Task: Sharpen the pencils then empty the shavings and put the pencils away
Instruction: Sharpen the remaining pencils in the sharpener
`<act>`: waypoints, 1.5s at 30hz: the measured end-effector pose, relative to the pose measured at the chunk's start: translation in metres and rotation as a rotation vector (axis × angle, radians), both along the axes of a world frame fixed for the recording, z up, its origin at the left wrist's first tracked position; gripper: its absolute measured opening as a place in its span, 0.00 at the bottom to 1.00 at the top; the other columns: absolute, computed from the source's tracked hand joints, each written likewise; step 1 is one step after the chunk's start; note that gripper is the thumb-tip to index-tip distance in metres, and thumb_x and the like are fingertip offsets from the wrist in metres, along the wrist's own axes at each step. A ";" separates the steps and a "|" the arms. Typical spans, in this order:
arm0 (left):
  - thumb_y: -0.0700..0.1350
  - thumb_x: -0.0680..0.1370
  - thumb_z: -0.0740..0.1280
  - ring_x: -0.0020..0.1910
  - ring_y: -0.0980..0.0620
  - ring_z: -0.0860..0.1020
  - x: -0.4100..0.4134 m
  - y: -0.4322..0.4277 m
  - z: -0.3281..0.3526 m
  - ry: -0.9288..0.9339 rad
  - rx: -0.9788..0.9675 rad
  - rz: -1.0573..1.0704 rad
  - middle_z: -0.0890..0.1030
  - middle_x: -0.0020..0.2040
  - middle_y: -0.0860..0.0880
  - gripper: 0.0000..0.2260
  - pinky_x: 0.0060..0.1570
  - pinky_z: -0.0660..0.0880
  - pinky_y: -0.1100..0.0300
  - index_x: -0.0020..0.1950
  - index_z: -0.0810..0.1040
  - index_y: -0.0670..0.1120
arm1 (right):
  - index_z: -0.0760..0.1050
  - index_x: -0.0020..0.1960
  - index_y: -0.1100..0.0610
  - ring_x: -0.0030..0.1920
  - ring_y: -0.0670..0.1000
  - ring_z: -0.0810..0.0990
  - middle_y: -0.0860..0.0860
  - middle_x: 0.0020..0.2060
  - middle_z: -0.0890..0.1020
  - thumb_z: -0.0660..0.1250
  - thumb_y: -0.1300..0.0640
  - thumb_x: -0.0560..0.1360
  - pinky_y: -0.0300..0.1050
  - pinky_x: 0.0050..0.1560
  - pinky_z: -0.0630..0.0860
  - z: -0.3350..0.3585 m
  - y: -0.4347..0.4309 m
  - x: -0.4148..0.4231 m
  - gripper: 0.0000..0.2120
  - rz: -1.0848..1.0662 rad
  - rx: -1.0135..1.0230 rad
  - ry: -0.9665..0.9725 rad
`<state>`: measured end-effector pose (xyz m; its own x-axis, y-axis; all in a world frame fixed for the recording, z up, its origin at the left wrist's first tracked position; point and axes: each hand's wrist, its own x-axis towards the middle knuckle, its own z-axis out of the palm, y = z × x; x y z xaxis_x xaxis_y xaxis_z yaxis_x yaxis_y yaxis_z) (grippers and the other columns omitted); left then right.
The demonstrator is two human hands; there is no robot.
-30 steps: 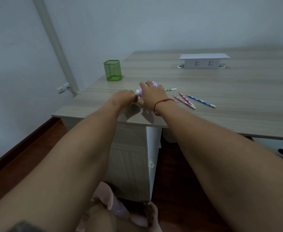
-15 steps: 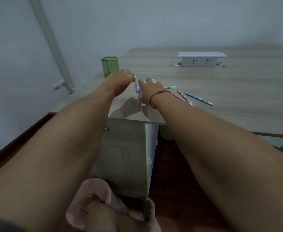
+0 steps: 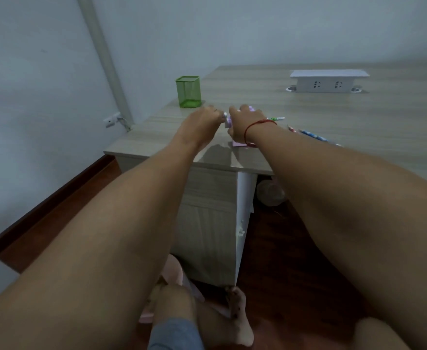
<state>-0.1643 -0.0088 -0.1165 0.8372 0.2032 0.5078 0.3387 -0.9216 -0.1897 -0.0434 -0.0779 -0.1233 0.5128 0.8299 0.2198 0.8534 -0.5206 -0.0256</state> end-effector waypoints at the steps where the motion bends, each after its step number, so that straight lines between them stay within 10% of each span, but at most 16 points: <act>1: 0.36 0.79 0.60 0.48 0.37 0.79 -0.001 -0.002 -0.001 0.002 -0.009 0.011 0.80 0.49 0.38 0.09 0.42 0.73 0.49 0.54 0.79 0.39 | 0.66 0.68 0.55 0.67 0.64 0.69 0.60 0.68 0.68 0.65 0.52 0.75 0.60 0.66 0.69 0.000 0.000 0.000 0.23 0.002 -0.003 0.000; 31: 0.44 0.81 0.57 0.54 0.38 0.78 0.029 0.011 -0.036 0.236 -0.326 0.169 0.80 0.55 0.37 0.14 0.53 0.73 0.49 0.56 0.79 0.38 | 0.66 0.67 0.58 0.64 0.61 0.72 0.59 0.65 0.71 0.58 0.50 0.77 0.54 0.62 0.69 -0.008 -0.007 0.004 0.21 0.084 0.126 -0.073; 45: 0.37 0.80 0.57 0.56 0.38 0.77 0.043 0.042 0.022 0.259 0.168 0.048 0.78 0.55 0.39 0.12 0.49 0.75 0.47 0.60 0.76 0.42 | 0.63 0.69 0.57 0.65 0.60 0.71 0.57 0.66 0.70 0.58 0.49 0.79 0.54 0.63 0.70 -0.004 -0.009 0.011 0.21 0.100 0.059 -0.057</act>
<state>-0.1213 0.0333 -0.0940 0.9345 0.1769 0.3090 0.3017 -0.8543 -0.4233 -0.0327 -0.0868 -0.1278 0.4138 0.8608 0.2964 0.9018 -0.4322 -0.0040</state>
